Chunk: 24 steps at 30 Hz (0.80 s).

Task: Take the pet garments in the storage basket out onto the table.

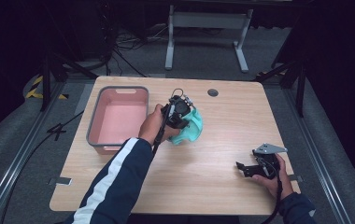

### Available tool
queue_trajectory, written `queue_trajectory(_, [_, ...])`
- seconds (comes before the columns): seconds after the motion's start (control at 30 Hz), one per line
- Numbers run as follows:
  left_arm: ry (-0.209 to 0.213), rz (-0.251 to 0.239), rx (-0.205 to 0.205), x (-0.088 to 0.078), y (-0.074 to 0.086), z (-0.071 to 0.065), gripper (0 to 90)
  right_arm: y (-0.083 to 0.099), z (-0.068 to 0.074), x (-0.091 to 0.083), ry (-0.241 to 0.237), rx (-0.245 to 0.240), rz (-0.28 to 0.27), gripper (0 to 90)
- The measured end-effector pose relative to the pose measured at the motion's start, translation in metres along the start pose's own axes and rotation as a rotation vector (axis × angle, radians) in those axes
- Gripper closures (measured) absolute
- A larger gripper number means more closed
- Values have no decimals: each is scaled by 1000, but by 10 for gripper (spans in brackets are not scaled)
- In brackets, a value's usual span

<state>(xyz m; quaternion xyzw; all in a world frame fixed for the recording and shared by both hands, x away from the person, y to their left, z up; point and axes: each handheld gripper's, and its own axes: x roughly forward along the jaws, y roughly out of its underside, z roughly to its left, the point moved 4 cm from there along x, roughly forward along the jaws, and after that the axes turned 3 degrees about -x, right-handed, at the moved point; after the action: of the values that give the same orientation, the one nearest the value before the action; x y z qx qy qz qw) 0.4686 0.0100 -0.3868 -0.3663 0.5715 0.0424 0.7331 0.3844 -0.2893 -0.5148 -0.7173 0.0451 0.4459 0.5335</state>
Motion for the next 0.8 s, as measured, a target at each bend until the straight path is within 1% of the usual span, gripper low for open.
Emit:
queue_trajectory(0.07, [6,3,-10,6,0,-1,813,0,0,0,0,0,0,95])
queue_trajectory(0.1, [7,8,-3,9,1,-2,812,0,0,0,0,0,0,95])
queue_trajectory(0.13, [7,14,-12,12,1,-3,811,0,0,0,-1,0,0,95])
queue_trajectory(0.17, [10,16,-8,16,1,-3,809,0,0,0,0,0,0,95])
queue_trajectory(0.2, [4,20,-19,18,2,-4,807,0,0,0,0,0,0,95])
queue_trajectory(0.23, [5,25,-15,21,2,-4,804,0,0,0,0,0,0,95])
queue_trajectory(0.27, [4,19,-23,24,2,-5,801,0,0,0,0,0,0,95])
queue_trajectory(0.37, [-4,29,-26,29,4,-6,799,0,0,0,0,0,0,94])
queue_trajectory(0.4, [-3,26,-34,31,4,-6,798,0,0,0,0,0,0,95])
queue_trajectory(0.53, [-10,33,-37,38,6,-5,796,0,0,0,0,0,0,95])
queue_trajectory(0.57, [-14,30,-47,40,7,-5,795,0,0,0,0,0,0,95])
queue_trajectory(0.6, [-11,32,-42,41,8,-5,794,0,0,0,0,0,0,95])
queue_trajectory(0.7, [-15,38,-51,47,10,-7,792,0,0,0,0,0,0,95])
queue_trajectory(0.73, [-16,43,-46,49,11,-7,792,0,0,0,0,0,0,95])
queue_trajectory(0.8, [-15,51,-49,53,13,-8,790,0,0,0,0,1,0,95])
